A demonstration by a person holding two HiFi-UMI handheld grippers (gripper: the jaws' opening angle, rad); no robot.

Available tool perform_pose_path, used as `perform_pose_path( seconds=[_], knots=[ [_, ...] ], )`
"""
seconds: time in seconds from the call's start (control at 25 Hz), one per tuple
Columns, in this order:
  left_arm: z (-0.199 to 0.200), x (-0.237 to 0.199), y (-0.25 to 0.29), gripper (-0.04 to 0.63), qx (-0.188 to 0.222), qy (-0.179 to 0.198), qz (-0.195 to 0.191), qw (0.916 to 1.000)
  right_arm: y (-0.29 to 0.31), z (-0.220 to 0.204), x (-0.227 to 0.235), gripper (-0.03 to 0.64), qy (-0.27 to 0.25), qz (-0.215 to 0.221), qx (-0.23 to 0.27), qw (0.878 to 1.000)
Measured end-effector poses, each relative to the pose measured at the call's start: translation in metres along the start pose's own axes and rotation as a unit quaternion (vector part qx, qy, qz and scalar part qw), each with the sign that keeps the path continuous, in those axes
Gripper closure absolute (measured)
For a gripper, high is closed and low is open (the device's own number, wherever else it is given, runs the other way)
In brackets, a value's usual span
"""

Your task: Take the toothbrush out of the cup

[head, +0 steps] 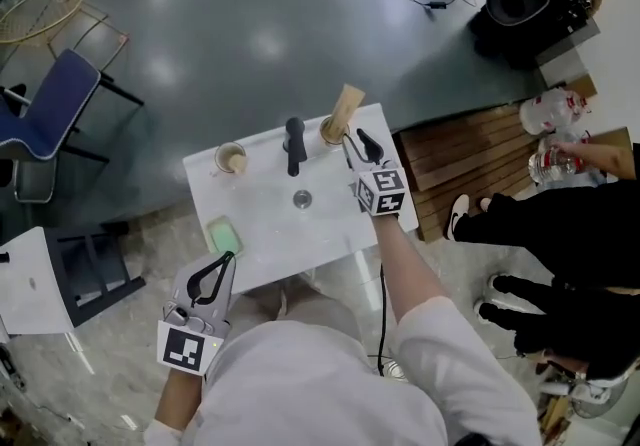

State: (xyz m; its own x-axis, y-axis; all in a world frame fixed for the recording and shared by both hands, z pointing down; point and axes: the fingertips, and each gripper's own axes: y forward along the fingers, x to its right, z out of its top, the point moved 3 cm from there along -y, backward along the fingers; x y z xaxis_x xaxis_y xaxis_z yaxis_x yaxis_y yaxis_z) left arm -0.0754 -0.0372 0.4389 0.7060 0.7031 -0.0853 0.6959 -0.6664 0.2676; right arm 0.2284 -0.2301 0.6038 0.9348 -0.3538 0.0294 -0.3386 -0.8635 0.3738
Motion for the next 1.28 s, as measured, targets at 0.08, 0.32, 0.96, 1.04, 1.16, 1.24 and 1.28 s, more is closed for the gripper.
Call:
perform_pose_path(
  seconds=[0.08,0.32,0.96,1.04,1.16,1.24,1.28],
  knots=[
    [0.0,-0.001,-0.001,0.594,-0.002,0.002,0.003,1.0,0.005,-0.003,0.004,0.476,0.002,-0.001,-0.005,1.0],
    [-0.001,-0.005,-0.002,0.594,-0.009,-0.001,0.012,0.9999,0.024,-0.009,0.015,0.466,0.009,-0.001,-0.019,1.0],
    [-0.011,-0.012,-0.004,0.594,-0.023,-0.003,0.036,0.9991,0.059,-0.028,0.028,0.457,0.019,-0.001,-0.044,0.999],
    [-0.012,-0.013,-0.004,0.594,-0.024,-0.005,0.038,0.999,0.062,-0.029,0.029,0.456,0.02,-0.001,-0.045,0.999],
    [-0.012,-0.014,-0.003,0.594,-0.028,-0.006,0.041,0.9987,0.067,-0.029,0.031,0.456,0.02,0.002,-0.047,0.999],
    [-0.012,-0.015,-0.003,0.594,-0.029,-0.006,0.043,0.9987,0.07,-0.03,0.031,0.456,0.02,0.005,-0.049,0.999],
    [-0.012,-0.016,-0.002,0.594,-0.029,-0.006,0.044,0.9986,0.072,-0.03,0.032,0.456,0.02,0.005,-0.05,0.999]
  ],
)
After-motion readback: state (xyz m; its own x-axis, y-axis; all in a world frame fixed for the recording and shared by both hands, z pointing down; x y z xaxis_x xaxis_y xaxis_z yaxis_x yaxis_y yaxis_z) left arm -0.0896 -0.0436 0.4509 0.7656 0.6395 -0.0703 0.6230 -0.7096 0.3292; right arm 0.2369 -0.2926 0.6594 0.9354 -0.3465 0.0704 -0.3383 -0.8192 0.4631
